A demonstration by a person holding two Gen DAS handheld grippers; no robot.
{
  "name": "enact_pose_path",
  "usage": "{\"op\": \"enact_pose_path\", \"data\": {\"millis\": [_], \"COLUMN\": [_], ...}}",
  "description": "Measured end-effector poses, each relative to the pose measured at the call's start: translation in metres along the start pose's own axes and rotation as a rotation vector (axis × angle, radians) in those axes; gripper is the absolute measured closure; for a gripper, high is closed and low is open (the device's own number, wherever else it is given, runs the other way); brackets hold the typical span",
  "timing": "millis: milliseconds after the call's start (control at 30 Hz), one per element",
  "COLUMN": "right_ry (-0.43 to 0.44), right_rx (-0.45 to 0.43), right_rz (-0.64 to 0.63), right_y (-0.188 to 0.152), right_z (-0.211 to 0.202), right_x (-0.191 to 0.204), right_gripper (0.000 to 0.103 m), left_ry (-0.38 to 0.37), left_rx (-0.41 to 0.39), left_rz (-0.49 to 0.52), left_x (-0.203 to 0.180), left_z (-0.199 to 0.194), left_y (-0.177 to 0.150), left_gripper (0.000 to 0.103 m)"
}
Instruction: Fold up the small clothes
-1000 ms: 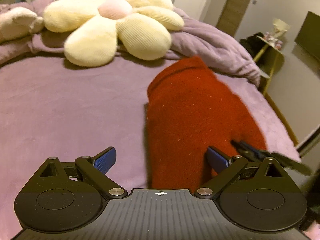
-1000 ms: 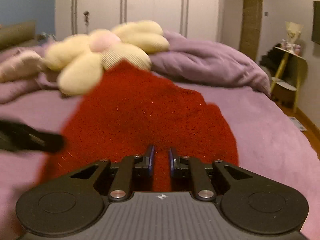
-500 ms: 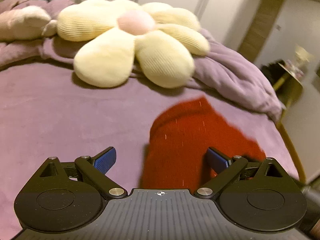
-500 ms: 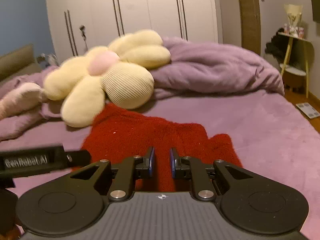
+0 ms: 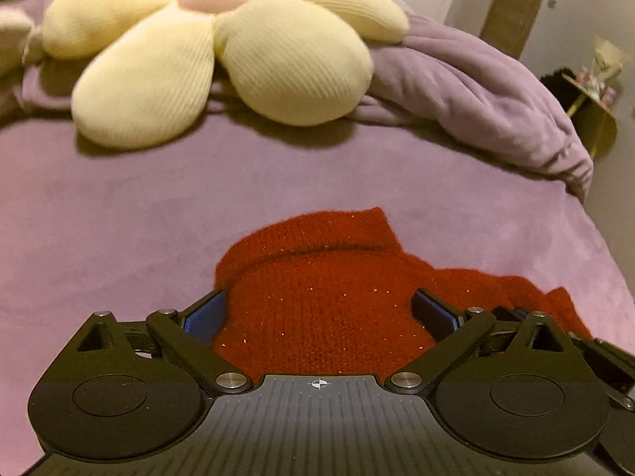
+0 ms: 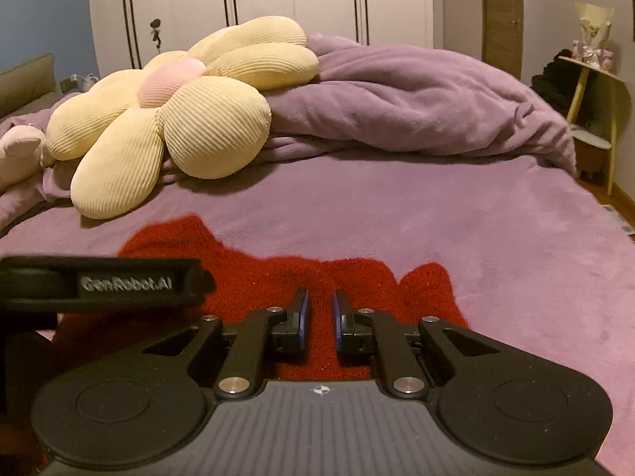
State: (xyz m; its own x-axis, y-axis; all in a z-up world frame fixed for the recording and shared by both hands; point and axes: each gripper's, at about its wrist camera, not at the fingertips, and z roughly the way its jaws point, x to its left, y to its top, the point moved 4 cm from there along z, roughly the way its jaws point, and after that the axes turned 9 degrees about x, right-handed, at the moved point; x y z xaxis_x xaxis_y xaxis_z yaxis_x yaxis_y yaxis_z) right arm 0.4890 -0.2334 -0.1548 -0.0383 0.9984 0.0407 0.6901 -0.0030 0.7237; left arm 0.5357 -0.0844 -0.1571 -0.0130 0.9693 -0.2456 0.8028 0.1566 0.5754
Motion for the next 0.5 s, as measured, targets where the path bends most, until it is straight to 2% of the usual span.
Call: {"op": "enact_pose_path", "data": {"millis": [67, 167, 233, 300, 367, 433, 500], "right_ry": [0.024, 0.021, 0.022, 0.021, 0.041, 0.065, 0.061], "right_rx": [-0.009, -0.022, -0.022, -0.024, -0.021, -0.006, -0.006], "right_rz": [0.017, 0.027, 0.037, 0.036, 0.052, 0.079, 0.035], "right_y": [-0.001, -0.001, 0.002, 0.004, 0.006, 0.005, -0.005], "right_z": [0.006, 0.017, 0.019, 0.015, -0.001, -0.031, -0.064], "right_x": [-0.006, -0.009, -0.009, -0.007, -0.006, -0.003, 0.006], "right_gripper": [0.093, 0.093, 0.093, 0.093, 0.092, 0.089, 0.089], "left_ry": [0.014, 0.057, 0.060, 0.030, -0.031, -0.086, -0.111], "left_rx": [-0.001, 0.003, 0.014, 0.021, 0.046, 0.019, -0.017], "left_rz": [0.001, 0.010, 0.009, 0.002, -0.001, -0.013, 0.026], "left_x": [-0.002, -0.008, -0.008, -0.004, 0.005, 0.016, 0.024], "left_z": [0.006, 0.012, 0.012, 0.005, -0.012, -0.038, -0.071], "left_y": [-0.001, 0.001, 0.003, 0.004, 0.003, -0.002, -0.015], "left_gripper": [0.000, 0.000, 0.000, 0.000, 0.000, 0.000, 0.000]}}
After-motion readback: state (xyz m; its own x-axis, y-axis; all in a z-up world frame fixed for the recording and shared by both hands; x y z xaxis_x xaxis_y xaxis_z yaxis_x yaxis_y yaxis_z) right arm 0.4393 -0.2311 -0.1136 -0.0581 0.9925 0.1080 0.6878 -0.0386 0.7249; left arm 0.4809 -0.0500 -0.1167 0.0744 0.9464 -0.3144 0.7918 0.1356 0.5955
